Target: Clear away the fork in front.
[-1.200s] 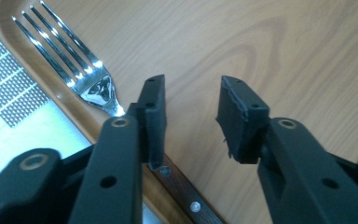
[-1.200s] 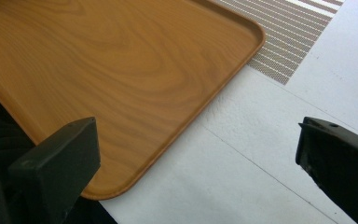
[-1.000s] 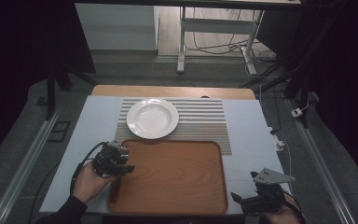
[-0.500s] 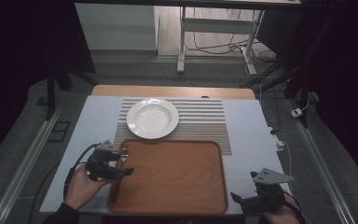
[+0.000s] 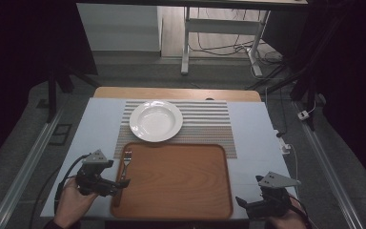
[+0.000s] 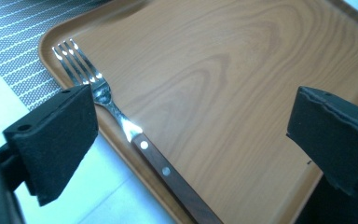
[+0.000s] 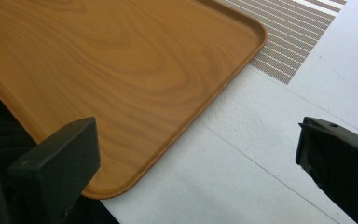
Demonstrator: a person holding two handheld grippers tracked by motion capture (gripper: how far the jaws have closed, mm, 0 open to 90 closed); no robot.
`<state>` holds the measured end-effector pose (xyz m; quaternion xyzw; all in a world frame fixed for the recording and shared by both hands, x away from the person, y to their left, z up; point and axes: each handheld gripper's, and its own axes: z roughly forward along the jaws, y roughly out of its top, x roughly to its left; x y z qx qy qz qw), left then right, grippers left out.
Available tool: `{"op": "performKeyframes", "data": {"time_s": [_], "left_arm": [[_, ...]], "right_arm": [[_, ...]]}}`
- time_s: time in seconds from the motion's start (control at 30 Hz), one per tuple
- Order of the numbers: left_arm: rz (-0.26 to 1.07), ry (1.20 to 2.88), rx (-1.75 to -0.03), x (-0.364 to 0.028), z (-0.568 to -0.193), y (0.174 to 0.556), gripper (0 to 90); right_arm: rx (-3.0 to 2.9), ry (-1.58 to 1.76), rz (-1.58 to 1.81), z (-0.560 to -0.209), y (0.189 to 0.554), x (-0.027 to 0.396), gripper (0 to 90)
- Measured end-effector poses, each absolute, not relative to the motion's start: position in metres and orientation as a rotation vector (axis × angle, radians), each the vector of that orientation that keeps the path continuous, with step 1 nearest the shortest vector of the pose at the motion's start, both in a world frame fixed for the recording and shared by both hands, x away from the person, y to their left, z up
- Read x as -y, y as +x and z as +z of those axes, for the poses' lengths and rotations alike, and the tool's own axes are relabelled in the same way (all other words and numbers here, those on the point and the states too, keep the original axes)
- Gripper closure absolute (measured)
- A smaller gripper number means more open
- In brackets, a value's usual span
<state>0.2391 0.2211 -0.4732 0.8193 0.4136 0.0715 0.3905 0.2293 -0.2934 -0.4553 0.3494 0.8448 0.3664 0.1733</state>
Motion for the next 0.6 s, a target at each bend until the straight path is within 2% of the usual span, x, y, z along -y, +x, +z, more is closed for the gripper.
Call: {"op": "performKeyframes", "data": {"time_s": [0.6], "left_arm": [[0.184, 1.979, -1.077, -0.254, -0.474, 0.201, 0.0]], "right_arm": [[-2.396, 1.016, 1.049, -0.456, 0.231, 0.295, 0.2]]}}
